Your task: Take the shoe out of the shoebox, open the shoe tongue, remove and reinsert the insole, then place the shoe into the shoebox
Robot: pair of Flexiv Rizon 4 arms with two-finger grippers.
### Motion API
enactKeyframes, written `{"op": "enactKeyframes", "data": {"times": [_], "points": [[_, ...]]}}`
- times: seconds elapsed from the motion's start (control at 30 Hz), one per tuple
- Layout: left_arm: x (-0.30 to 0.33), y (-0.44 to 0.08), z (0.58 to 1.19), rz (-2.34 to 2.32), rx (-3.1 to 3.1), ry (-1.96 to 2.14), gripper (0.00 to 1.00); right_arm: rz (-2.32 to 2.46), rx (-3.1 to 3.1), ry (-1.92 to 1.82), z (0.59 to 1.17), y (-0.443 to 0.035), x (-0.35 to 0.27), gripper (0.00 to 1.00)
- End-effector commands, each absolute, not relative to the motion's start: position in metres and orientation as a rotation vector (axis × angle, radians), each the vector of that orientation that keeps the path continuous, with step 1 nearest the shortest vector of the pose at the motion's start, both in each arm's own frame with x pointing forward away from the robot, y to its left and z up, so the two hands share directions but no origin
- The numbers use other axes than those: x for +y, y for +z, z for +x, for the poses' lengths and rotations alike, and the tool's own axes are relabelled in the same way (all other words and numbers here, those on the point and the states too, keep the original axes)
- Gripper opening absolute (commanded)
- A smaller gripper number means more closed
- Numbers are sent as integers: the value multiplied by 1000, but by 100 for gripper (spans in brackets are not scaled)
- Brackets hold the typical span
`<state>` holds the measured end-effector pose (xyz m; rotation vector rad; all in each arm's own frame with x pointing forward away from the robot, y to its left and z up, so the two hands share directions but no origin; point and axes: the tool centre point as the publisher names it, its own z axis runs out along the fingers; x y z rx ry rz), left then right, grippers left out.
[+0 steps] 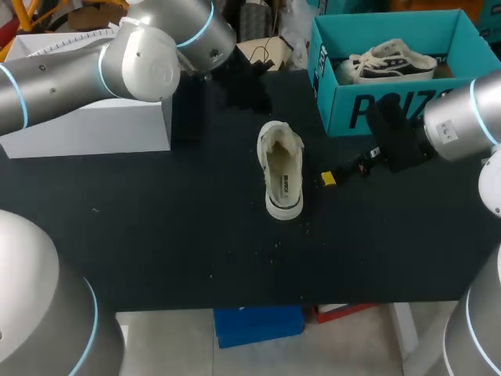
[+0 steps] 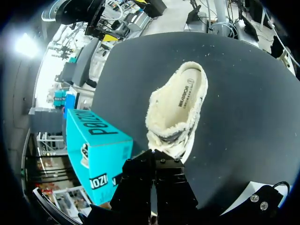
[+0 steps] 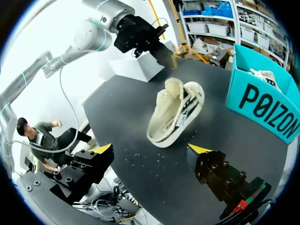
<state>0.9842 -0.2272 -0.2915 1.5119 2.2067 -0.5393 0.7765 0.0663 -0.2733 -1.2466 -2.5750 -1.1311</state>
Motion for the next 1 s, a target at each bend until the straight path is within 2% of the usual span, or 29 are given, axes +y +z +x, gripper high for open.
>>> {"op": "enactKeyframes", "data": {"times": [0.03,0.5,0.83,1.0], "points": [[-243,-309,993,1545,2222,-569,0,-1249,-2577,-1127,777,-273,67,100],[-241,-338,933,1591,2297,-665,0,-1249,-2577,-1127,777,-273,67,100],[-252,-377,922,1610,2351,-719,0,-1249,-2577,-1127,777,-273,67,100],[-255,-367,919,1649,2333,-706,0,-1249,-2577,-1127,777,-273,67,100]]}}
